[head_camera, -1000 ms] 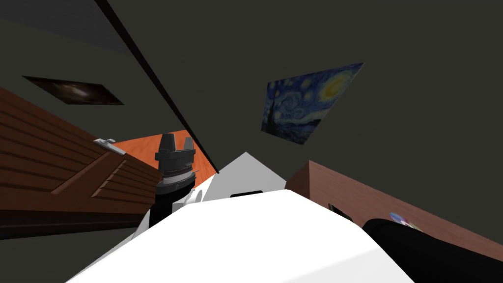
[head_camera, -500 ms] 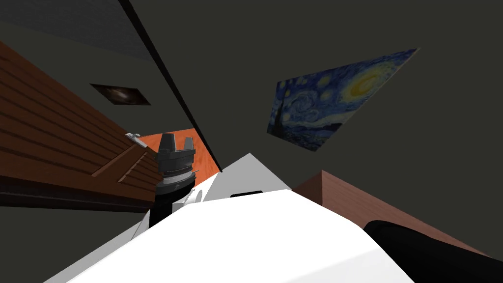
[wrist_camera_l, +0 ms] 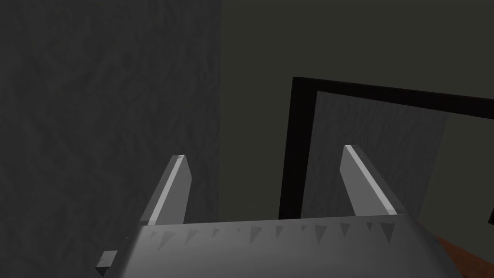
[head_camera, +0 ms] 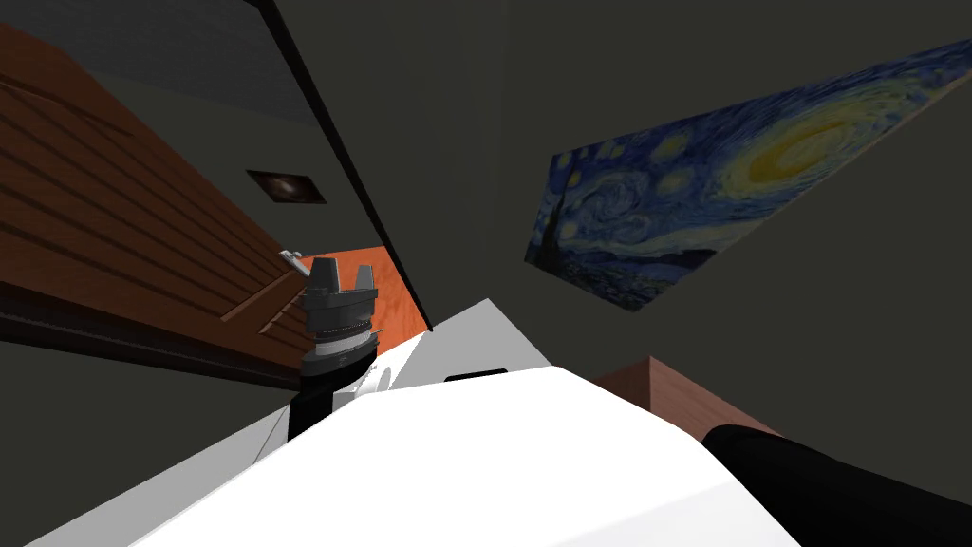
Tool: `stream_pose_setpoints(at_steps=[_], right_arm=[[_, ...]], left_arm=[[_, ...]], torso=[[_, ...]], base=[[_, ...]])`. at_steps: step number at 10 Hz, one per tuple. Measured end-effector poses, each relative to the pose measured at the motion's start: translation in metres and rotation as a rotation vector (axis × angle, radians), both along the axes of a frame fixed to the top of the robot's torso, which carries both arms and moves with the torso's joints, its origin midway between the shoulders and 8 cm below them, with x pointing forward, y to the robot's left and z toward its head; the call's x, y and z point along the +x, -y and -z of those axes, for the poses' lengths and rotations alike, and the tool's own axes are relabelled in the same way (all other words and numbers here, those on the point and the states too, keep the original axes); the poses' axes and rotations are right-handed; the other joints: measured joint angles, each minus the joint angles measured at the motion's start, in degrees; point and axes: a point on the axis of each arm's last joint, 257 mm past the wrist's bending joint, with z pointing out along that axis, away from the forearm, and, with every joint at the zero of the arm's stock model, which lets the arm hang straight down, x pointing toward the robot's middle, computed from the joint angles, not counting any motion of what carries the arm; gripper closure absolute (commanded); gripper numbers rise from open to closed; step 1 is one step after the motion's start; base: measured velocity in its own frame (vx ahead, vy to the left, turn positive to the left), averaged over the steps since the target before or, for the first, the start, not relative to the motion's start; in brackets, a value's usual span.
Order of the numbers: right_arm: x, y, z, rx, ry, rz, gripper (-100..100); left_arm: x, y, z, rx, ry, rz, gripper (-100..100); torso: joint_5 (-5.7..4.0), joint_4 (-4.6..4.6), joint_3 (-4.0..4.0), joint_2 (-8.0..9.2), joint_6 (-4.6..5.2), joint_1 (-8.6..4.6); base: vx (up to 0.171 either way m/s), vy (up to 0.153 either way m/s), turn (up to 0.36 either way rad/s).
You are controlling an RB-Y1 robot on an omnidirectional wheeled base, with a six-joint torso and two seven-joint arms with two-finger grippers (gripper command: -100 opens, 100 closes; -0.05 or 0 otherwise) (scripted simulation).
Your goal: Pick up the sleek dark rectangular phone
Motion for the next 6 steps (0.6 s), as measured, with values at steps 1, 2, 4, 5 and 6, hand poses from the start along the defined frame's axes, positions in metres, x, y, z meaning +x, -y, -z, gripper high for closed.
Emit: stream_pose_setpoints(at_steps=[1, 2, 4, 5, 6], right_arm=[[0.000, 0.005, -0.001, -0.003, -0.005, -0.029, -100], [0.002, 0.008, 0.000, -0.001, -0.005, -0.055, -100], [0.009, 0.007, 0.005, 0.008, 0.007, -0.083, 0], [0.009, 0.007, 0.005, 0.007, 0.007, -0.083, -100], [0.010, 0.003, 0.010, 0.010, 0.009, -0.080, -100]], left_arm=[[0.000, 0.000, 0.000, 0.000, 0.000, 0.000, 0], [0.000, 0.000, 0.000, 0.000, 0.000, 0.000, 0], [0.000, 0.000, 0.000, 0.000, 0.000, 0.000, 0], [0.000, 0.000, 0.000, 0.000, 0.000, 0.000, 0], [0.000, 0.000, 0.000, 0.000, 0.000, 0.000, 0]], torso=[[-0.01, 0.00, -0.01, -0.01, 0.01, 0.00], [0.00, 0.01, 0.03, 0.06, 0.01, 0.06], [0.07, 0.07, 0.17, 0.31, 0.09, 0.36], [0.11, 0.09, 0.23, 0.41, 0.10, 0.51], [0.10, 0.11, 0.28, 0.50, 0.09, 0.50]], base=[[0.092, -0.112, 0.192], [0.057, -0.092, 0.186], [0.014, -0.026, 0.020], [-0.016, -0.023, 0.041], [-0.040, -0.031, 0.069]])
